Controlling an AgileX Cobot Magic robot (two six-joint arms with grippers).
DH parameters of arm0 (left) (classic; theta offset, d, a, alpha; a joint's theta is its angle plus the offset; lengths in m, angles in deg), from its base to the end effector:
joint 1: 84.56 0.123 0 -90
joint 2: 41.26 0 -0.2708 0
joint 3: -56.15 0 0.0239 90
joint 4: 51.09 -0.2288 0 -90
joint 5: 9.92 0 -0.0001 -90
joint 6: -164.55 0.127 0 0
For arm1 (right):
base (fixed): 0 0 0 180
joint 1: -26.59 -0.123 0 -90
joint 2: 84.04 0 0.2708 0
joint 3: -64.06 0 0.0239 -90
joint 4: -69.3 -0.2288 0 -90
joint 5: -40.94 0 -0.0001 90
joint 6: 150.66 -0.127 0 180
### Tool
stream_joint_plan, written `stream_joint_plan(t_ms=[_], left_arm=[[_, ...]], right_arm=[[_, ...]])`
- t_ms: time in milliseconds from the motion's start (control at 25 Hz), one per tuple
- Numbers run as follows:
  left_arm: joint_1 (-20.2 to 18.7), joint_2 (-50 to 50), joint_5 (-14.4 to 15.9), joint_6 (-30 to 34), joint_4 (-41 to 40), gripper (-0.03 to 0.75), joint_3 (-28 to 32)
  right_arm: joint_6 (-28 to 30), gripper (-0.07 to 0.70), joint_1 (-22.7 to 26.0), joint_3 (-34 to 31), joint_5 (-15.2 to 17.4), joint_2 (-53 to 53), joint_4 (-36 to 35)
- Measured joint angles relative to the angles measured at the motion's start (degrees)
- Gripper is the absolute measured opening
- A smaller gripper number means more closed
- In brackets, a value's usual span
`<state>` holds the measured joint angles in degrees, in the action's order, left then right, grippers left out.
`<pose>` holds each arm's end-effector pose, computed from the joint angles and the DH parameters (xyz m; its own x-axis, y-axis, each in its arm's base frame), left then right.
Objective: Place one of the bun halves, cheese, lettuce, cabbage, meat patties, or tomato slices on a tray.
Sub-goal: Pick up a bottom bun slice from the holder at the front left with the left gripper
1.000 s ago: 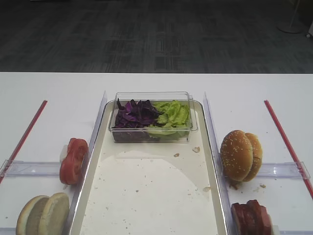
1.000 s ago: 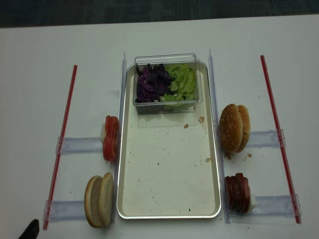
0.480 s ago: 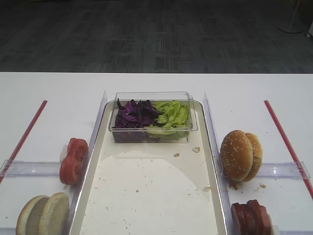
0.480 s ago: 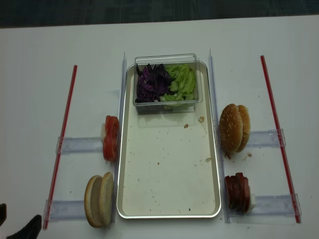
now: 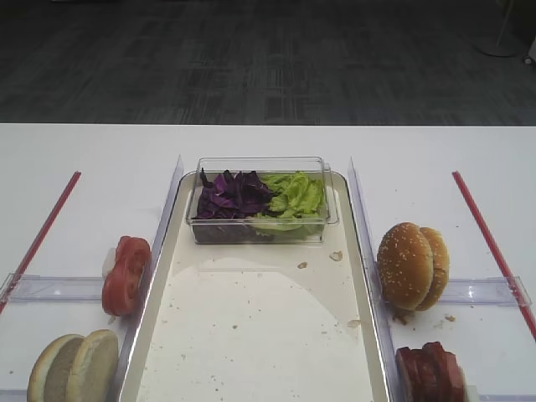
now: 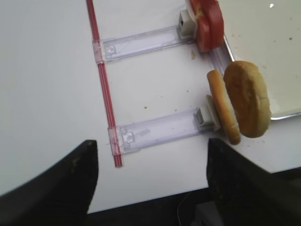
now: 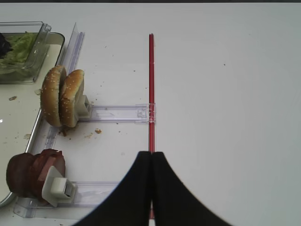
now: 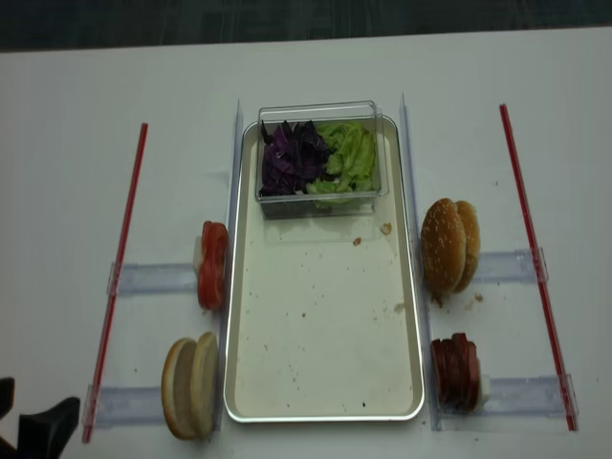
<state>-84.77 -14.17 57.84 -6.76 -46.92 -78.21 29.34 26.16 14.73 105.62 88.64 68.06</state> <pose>0.0509 -0.0087 0.2393 -0.7592 0.1263 -0.6385 0.1416 0.9895 0.0273 0.0178 0.0026 0.2372 -0.5201 0.0054 -0.8541 -0.0194 0.9996 0.0181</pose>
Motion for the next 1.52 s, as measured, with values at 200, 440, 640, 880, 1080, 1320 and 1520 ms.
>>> stream_joint_plan(t_ms=[200, 440, 640, 880, 1080, 1320, 1520], left_arm=[[0.00, 3.61, -0.12, 0.00, -1.61, 0.451, -2.13], [0.00, 9.47, 0.78, 0.00, -2.31, 0.451, -2.24], [0.00, 15.19, 0.92, -0.10, -2.31, 0.451, -2.24], [0.00, 22.59, 1.68, -0.19, -2.31, 0.451, -3.18], [0.00, 28.03, 2.53, -1.03, -2.31, 0.451, -3.80], [0.00, 29.34, 2.62, -2.56, -2.31, 0.451, -4.00], [0.00, 29.34, 2.62, -4.05, -2.31, 0.451, -4.26]], right_arm=[[0.00, 0.364, 0.00, 0.00, 0.00, 0.00, 0.00], [0.00, 0.364, 0.00, 0.00, 0.00, 0.00, 0.00], [0.00, 0.364, 0.00, 0.00, 0.00, 0.00, 0.00], [0.00, 0.364, 0.00, 0.00, 0.00, 0.00, 0.00], [0.00, 0.364, 0.00, 0.00, 0.00, 0.00, 0.00], [0.00, 0.364, 0.00, 0.00, 0.00, 0.00, 0.00], [0.00, 0.364, 0.00, 0.00, 0.00, 0.00, 0.00]])
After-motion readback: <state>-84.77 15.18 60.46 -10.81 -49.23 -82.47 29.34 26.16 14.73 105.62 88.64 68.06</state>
